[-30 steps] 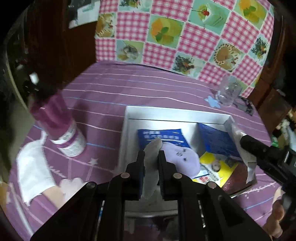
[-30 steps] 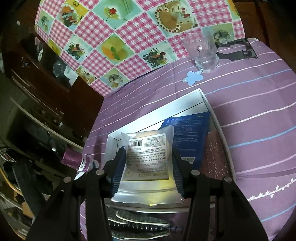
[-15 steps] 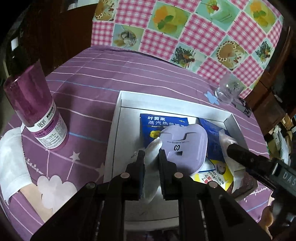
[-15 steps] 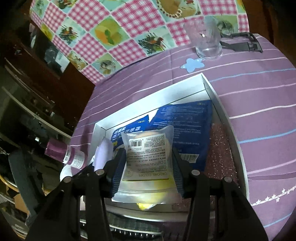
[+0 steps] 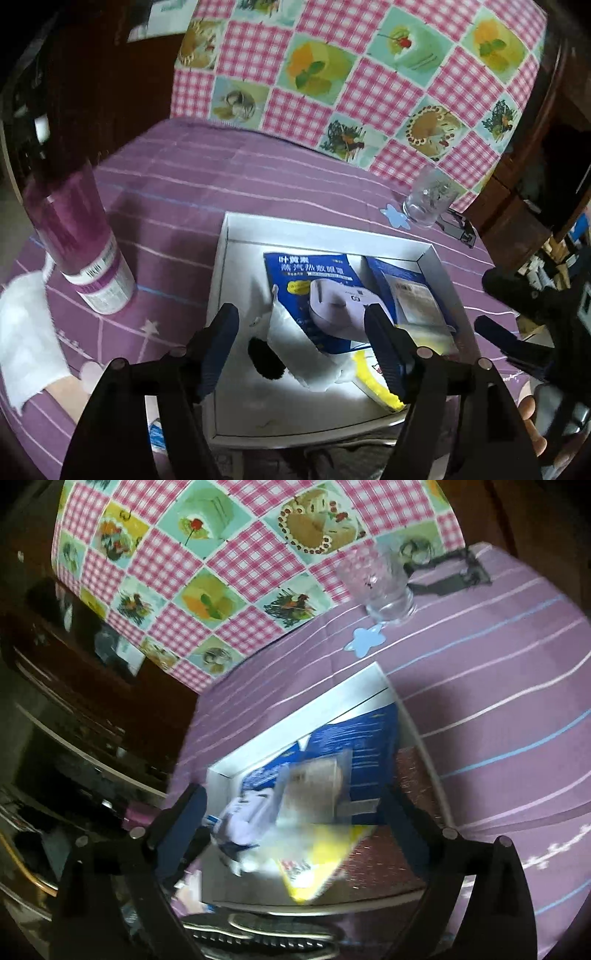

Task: Organize soft objects
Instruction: 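Open the right tool over the box dropping the clear bag while the left tool drops the white strip, then withdraw both tools from the box toward the green plaid pouch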

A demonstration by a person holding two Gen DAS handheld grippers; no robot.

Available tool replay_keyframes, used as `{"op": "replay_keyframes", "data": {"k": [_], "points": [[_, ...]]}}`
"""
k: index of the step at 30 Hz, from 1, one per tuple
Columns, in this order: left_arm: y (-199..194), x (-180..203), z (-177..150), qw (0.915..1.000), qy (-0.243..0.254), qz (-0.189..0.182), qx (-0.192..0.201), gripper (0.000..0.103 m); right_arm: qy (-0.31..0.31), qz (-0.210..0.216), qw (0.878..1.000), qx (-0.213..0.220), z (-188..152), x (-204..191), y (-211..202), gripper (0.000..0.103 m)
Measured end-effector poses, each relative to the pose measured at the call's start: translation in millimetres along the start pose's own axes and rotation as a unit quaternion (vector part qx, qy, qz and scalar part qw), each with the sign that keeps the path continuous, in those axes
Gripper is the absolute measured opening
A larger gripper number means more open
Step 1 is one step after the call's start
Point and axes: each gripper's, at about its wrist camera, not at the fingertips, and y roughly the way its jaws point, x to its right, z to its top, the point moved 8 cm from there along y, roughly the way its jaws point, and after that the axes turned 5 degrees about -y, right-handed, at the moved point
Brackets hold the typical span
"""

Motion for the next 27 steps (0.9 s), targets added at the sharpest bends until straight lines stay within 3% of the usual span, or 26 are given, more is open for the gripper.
{"op": "replay_keyframes", "data": {"k": [5, 10, 14, 18, 23, 27], "points": [[-15, 3, 7, 0.9999, -0.003, -0.009, 0.014, 0.076, -0.045, -0.016, 0.999, 0.012, 2, -9, -10, 0.095], [-23, 2, 11, 0.9991, -0.018, -0.03, 0.023, 0.08, -0.045, 0.051, 0.998, 0.008, -1, -22, -14, 0.095], [-28, 2, 13, 0.998, -0.031, -0.048, 0.027, 0.08, -0.069, -0.001, 0.998, 0.007, -2, -22, -14, 0.095], [-36, 5, 15, 0.9977, -0.027, -0.052, 0.034, 0.08, -0.1, -0.012, 0.995, 0.028, -1, -30, -22, 0.095], [-53, 7, 12, 0.9977, -0.001, -0.013, 0.066, 0.08, -0.154, -0.011, 0.986, 0.058, -7, -47, -22, 0.095], [-64, -4, 5, 0.9958, 0.025, 0.027, 0.083, 0.08, -0.196, -0.013, 0.98, 0.027, -18, -59, -11, 0.095]]}}
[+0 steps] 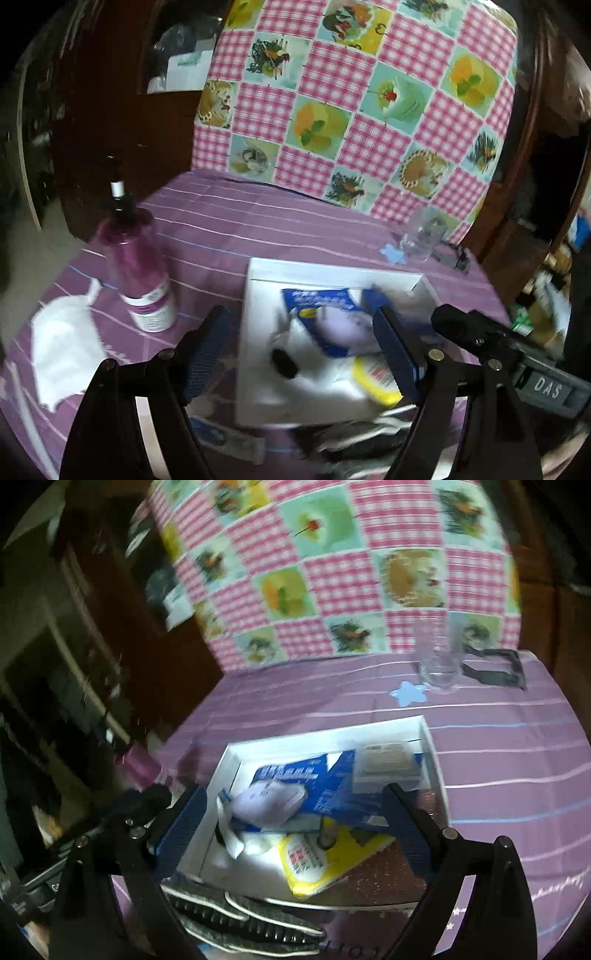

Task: Organize soft objects
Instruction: 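Withdraw both tools from the box toward the green plaid pouch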

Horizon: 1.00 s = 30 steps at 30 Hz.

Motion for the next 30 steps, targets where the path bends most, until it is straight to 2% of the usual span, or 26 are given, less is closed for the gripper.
{"op": "replay_keyframes", "data": {"k": [2, 4, 7, 12, 16, 18, 21, 23, 26, 30], "points": [[-6, -8, -4, 0.9999, 0.009, 0.005, -0.002, 0.08, 0.017, 0.005, 1.0, -0.019, -6, -2, 0, 0.095], [-13, -16, -8, 0.9999, 0.001, -0.01, -0.003, 0.08, 0.029, 0.006, 0.999, -0.019, -8, -4, -5, 0.095], [-22, -27, -12, 1.0, 0.0, -0.008, 0.004, 0.08, 0.025, -0.022, 0.999, 0.007, -6, -6, -19, 0.095], [-29, -42, -22, 0.9998, 0.014, 0.006, 0.013, 0.08, 0.023, -0.074, 0.997, -0.011, -23, -3, -29, 0.095], [-23, -56, -40, 0.9997, 0.019, 0.009, 0.008, 0.08, 0.03, -0.031, 0.999, 0.001, -40, -10, -33, 0.095], [-19, -61, -47, 0.9996, 0.024, 0.015, 0.004, 0.08, 0.014, -0.006, 1.0, 0.003, -50, -23, -32, 0.095], [-11, -73, -59, 0.9999, 0.007, 0.008, -0.013, 0.08, -0.014, 0.045, 0.999, 0.006, -59, -47, -31, 0.095], [-7, -79, -64, 0.9995, 0.002, 0.007, -0.031, 0.08, -0.034, 0.054, 0.998, 0.007, -67, -58, -29, 0.095], [-5, -85, -67, 0.9988, -0.008, 0.01, -0.047, 0.08, -0.075, 0.069, 0.995, -0.021, -80, -75, -21, 0.094], [8, -92, -78, 0.9953, -0.008, 0.027, -0.093, 0.08, -0.105, 0.05, 0.992, -0.053, -97, -82, -6, 0.094]]}}
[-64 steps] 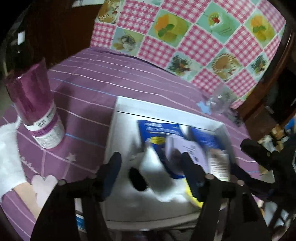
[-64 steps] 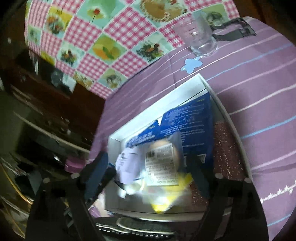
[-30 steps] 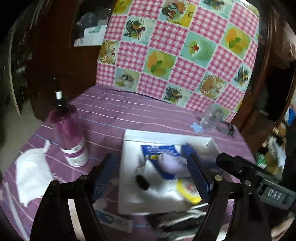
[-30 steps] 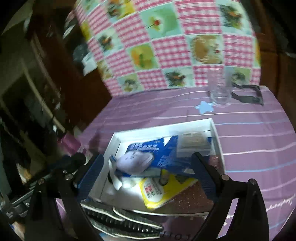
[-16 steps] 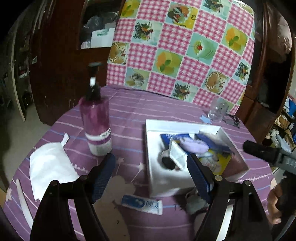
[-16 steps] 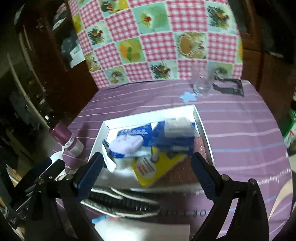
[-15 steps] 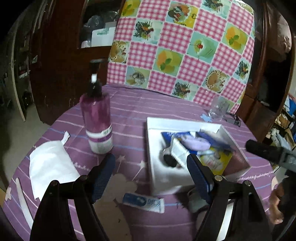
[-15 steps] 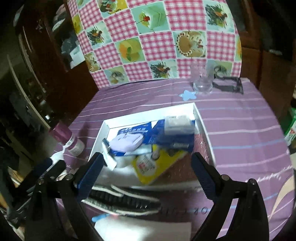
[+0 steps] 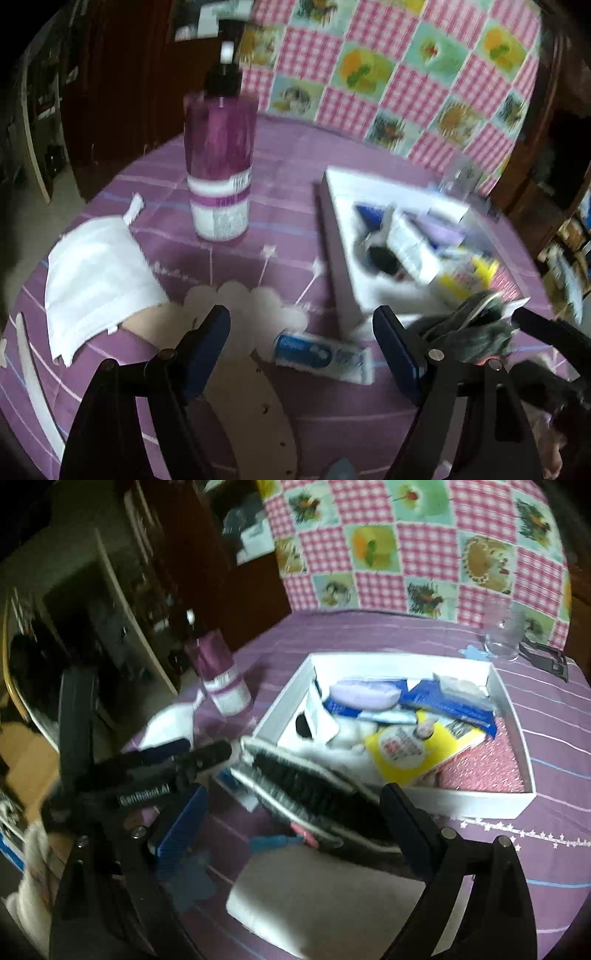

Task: Organize soft objects
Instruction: 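Grasp the green plaid pouch with the right tool while the left tool grasps a thin white strip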

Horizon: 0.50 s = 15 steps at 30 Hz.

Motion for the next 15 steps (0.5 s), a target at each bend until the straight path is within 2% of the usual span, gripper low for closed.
{"op": "replay_keyframes", "data": {"k": [4, 5, 9, 15], "points": [[14, 3, -13, 0.999, 0.025, 0.011, -0.035, 0.08, -0.004, -0.044, 0.999, -0.018, -9, 6, 12, 0.093], [16, 6, -16, 0.9984, 0.038, 0.009, -0.042, 0.08, 0.001, -0.05, 0.999, -0.019, -10, 8, 14, 0.089], [23, 19, -31, 0.9942, 0.075, -0.012, -0.076, 0.08, 0.049, -0.032, 0.998, -0.036, -16, 22, 20, 0.079], [27, 27, -34, 0.9928, 0.103, 0.005, -0.062, 0.088, 0.074, -0.022, 0.996, -0.034, -15, 27, 17, 0.074]]}}
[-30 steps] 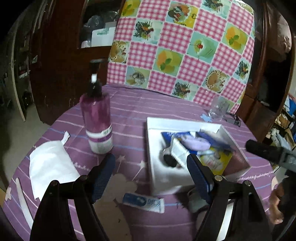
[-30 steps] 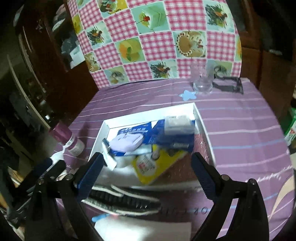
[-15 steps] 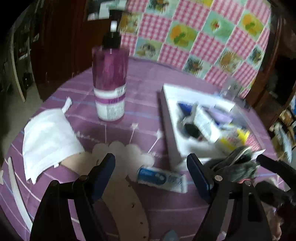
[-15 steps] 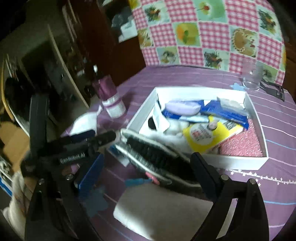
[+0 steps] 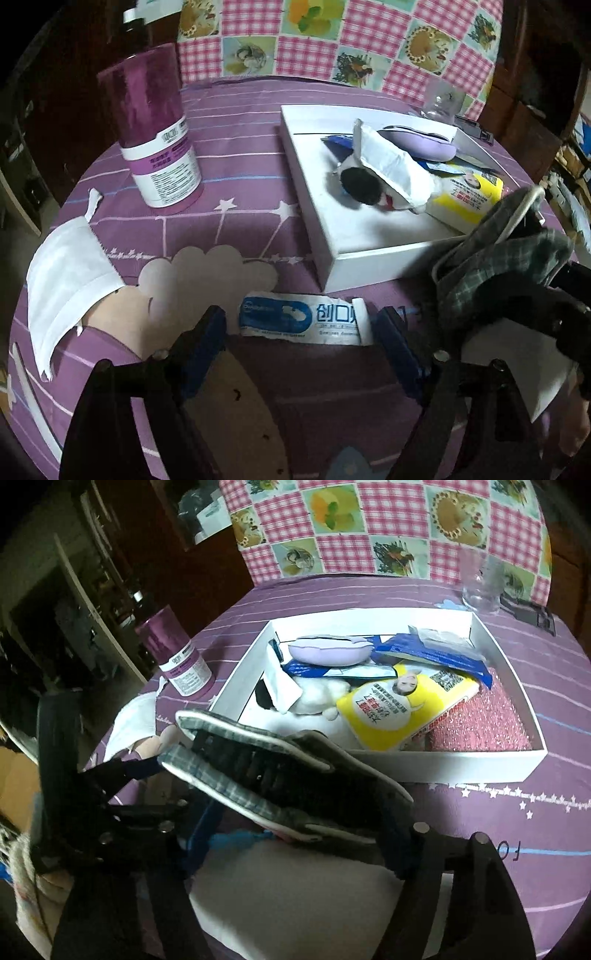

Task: Organize soft objects
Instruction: 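Grasp the green plaid pouch with the right tool while the left tool grasps a thin white strip, then carry the plaid pouch with the right tool while the left tool carries the white strip to the box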

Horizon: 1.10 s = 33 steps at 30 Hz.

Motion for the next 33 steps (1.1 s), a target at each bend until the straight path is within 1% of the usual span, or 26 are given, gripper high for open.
{"op": "replay_keyframes", "data": {"k": [3, 4, 5, 7, 9, 11, 12, 14, 15, 16, 17, 18, 20, 24, 26, 27, 29, 31, 33], "points": [[3, 5, -1, 0.9998, 0.017, 0.011, 0.002, 0.094, -0.003, -0.005, 1.0, 0.0, 0, -1, 0, 0.072], [4, 5, -1, 0.9998, 0.015, 0.009, 0.003, 0.096, -0.004, -0.008, 1.0, 0.001, 1, -1, 1, 0.072], [5, 5, 0, 0.9998, 0.016, 0.009, 0.003, 0.096, -0.005, -0.01, 1.0, 0.0, 1, -1, 1, 0.071], [5, 3, 0, 0.9998, 0.015, 0.006, 0.006, 0.095, -0.005, -0.011, 1.0, 0.001, 2, -1, 1, 0.07], [3, 0, 1, 0.9998, 0.012, 0.008, 0.011, 0.087, -0.004, -0.01, 1.0, 0.001, 2, -1, 1, 0.07], [0, -4, 3, 0.9998, 0.004, 0.011, 0.017, 0.068, -0.005, -0.011, 1.0, 0.001, 1, 0, 1, 0.07], [-1, -7, 4, 0.9997, -0.002, 0.014, 0.019, 0.063, -0.004, -0.011, 1.0, 0.001, 1, 0, 0, 0.07], [-1, -15, 7, 0.9993, -0.017, 0.021, 0.025, 0.043, -0.005, -0.011, 1.0, 0.001, 1, 0, 0, 0.07], [-2, -18, 8, 0.9991, -0.025, 0.023, 0.026, 0.038, -0.005, -0.011, 1.0, 0.001, 1, 0, 1, 0.07], [-3, -24, 9, 0.9984, -0.033, 0.034, 0.031, 0.02, -0.006, -0.012, 1.0, 0.0, 1, 1, 1, 0.07], [-1, -28, 12, 0.9979, -0.042, 0.037, 0.033, 0.005, -0.006, -0.012, 1.0, 0.001, 1, 1, 1, 0.07], [-1, -31, 12, 0.9976, -0.051, 0.033, 0.033, 0.004, -0.006, -0.012, 1.0, 0.0, 1, 1, 1, 0.07], [-1, -36, 13, 0.9972, -0.068, 0.014, 0.027, 0.001, -0.007, -0.012, 1.0, 0.001, 1, 1, 0, 0.069], [-2, -38, 13, 0.997, -0.075, -0.002, 0.019, 0.001, -0.011, -0.003, 1.0, 0.007, 4, -2, -5, 0.055], [-3, -35, 12, 0.9973, -0.07, -0.004, 0.019, 0.001, -0.008, 0.0, 1.0, 0.01, 5, 0, -6, 0.053], [-5, -33, 12, 0.9974, -0.069, -0.007, 0.02, 0.001, -0.009, 0.0, 1.0, 0.014, 6, 0, -8, 0.049], [-11, -29, 14, 0.9973, -0.066, -0.018, 0.027, 0.001, -0.007, 0.005, 1.0, 0.016, 8, 0, -10, 0.045], [-18, -25, 18, 0.997, -0.062, -0.022, 0.04, 0.001, -0.007, 0.01, 1.0, 0.023, 10, 0, -13, 0.036], [-25, -21, 21, 0.9965, -0.057, -0.032, 0.052, 0.001, -0.005, 0.012, 1.0, 0.026, 13, 0, -17, 0.032]]}}
